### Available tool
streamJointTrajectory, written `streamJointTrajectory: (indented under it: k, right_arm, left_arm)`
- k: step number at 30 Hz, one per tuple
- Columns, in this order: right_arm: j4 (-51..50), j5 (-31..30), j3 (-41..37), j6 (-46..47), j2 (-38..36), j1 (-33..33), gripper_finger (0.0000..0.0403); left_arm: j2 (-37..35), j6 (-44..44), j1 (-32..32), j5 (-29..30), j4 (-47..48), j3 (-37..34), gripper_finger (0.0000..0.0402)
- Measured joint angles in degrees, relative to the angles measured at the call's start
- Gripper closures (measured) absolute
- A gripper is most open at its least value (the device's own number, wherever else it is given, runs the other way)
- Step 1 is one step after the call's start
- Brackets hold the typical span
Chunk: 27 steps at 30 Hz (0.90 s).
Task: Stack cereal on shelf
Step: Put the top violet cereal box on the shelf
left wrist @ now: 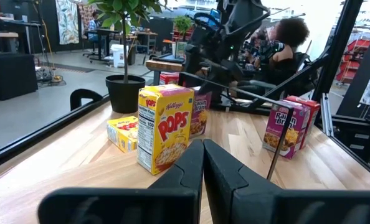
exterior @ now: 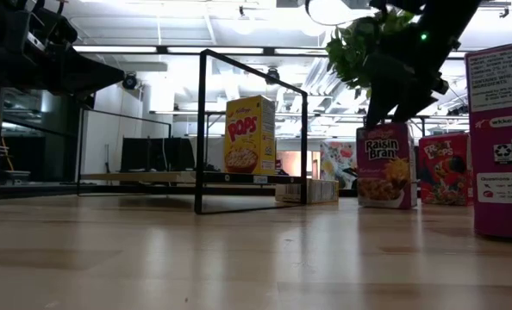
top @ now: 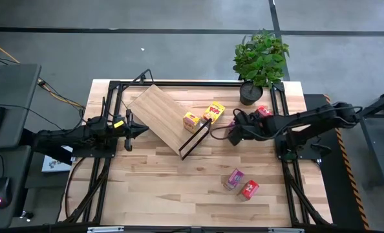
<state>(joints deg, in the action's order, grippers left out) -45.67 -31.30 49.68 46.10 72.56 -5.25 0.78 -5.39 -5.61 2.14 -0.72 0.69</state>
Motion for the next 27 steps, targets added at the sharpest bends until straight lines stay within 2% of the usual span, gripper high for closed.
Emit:
streamJointTrajectory:
  k: [16,20,27]
  right_arm:
    - [12.1,8.0,-6.7,-1.1,1.4,2.3,0.0022]
    - [11.8,8.2,-7.2,-1.1,1.7,2.7,0.0051]
    - [12.5,7.9,-7.2,-1.1,1.7,2.6,0.0132]
  left_arm:
    - [0.0,0.0,0.0,0.0,0.0,0.0,0.0398]
    - [0.0,0.0,0.0,0.0,0.0,0.0,0.0398]
    - [0.0,0.0,0.0,0.0,0.0,0.0,0.0398]
